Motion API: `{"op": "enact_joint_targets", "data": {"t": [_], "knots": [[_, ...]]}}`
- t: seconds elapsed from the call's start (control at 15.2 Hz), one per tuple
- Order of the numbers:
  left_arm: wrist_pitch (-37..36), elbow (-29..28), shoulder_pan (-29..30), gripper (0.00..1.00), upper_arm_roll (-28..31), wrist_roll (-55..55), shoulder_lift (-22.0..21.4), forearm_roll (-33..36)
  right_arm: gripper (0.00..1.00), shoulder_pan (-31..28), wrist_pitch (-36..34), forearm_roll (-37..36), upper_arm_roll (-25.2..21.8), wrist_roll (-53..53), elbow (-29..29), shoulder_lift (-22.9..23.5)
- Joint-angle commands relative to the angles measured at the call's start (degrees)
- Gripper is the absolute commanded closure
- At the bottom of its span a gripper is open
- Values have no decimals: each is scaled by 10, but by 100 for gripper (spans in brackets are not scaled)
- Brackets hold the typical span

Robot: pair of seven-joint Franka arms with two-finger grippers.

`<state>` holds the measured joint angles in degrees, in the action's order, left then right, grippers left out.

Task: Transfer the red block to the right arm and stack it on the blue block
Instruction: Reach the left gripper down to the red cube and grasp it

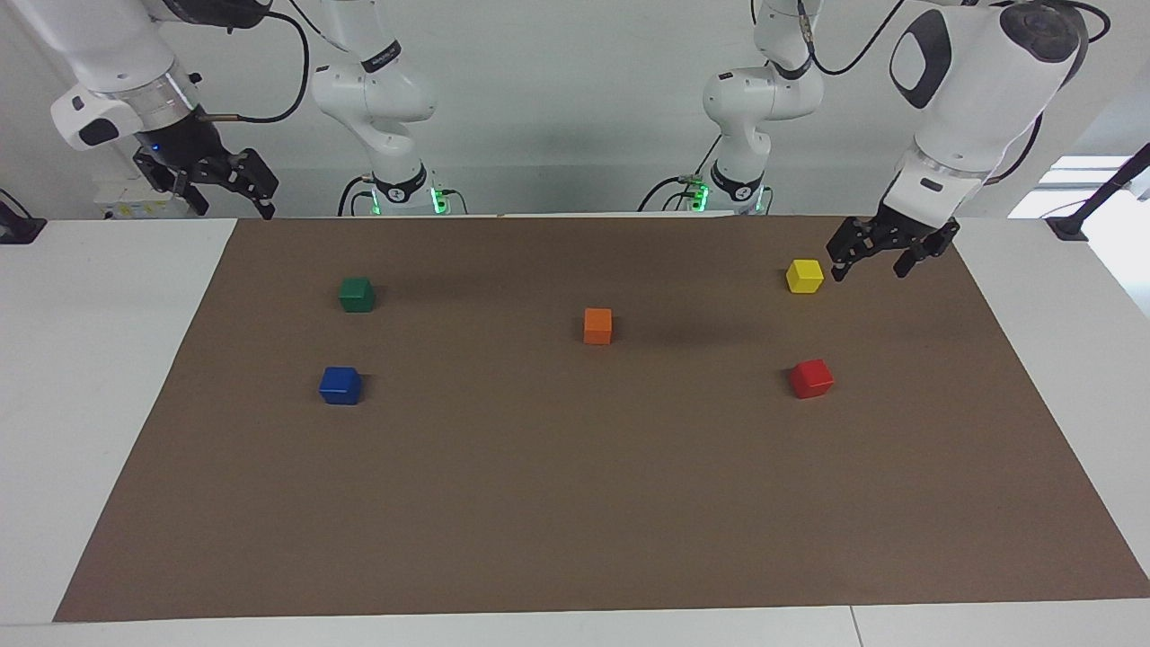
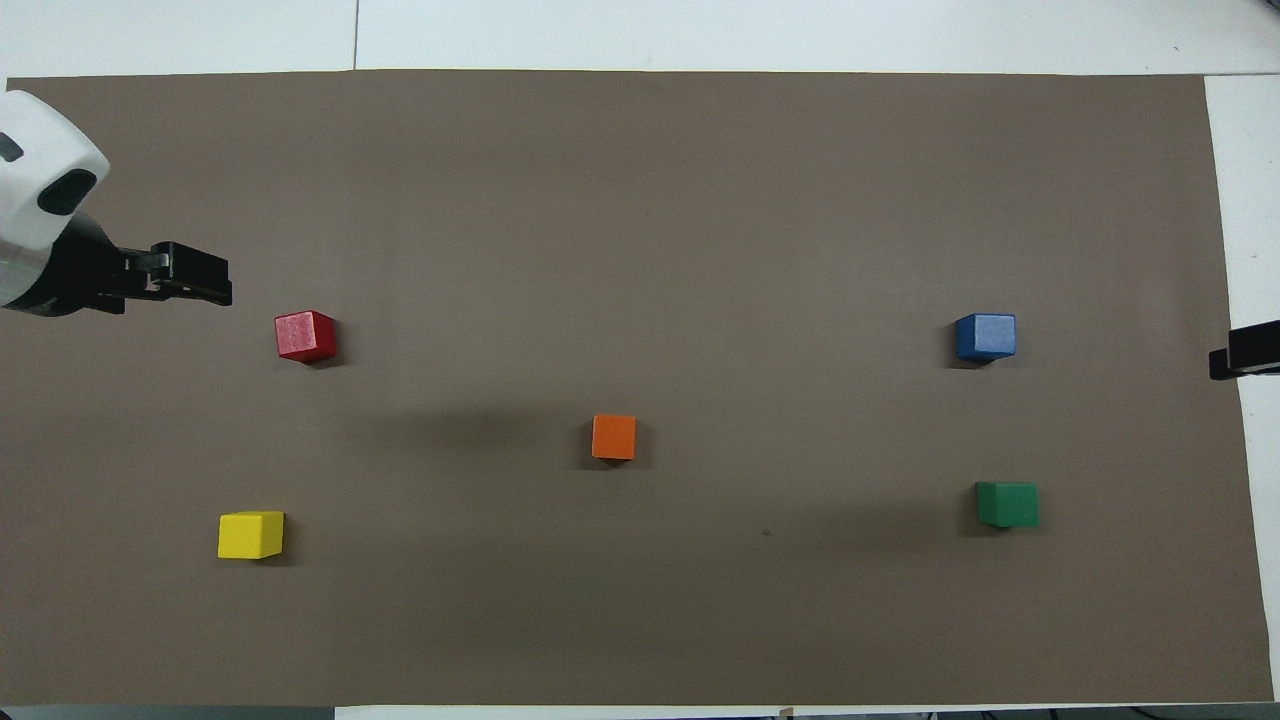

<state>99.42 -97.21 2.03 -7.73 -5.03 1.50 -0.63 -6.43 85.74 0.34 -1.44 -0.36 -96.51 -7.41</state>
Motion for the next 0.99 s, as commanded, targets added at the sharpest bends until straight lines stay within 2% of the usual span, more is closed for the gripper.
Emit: {"op": "enact_joint_targets", "data": {"t": [0.0, 0.33, 0.59, 0.79, 0.92], "knots": [[52, -43, 3, 0, 1, -2, 13, 6, 0, -7, 5, 7, 4, 4, -13, -12], [201, -154, 14, 0, 2, -4, 30, 7, 0, -7, 5, 7, 4, 4, -13, -12], [250, -172, 31, 0, 1, -8, 58, 7, 0, -8, 13, 7, 5, 3, -8, -9], [332, -223, 32, 0, 0, -35, 60, 6, 0, 8, 28, 8, 5, -2, -2, -7], [347, -225, 26, 0, 1, -44, 77, 6, 0, 6, 36, 50, 1, -59, -4, -9]]}}
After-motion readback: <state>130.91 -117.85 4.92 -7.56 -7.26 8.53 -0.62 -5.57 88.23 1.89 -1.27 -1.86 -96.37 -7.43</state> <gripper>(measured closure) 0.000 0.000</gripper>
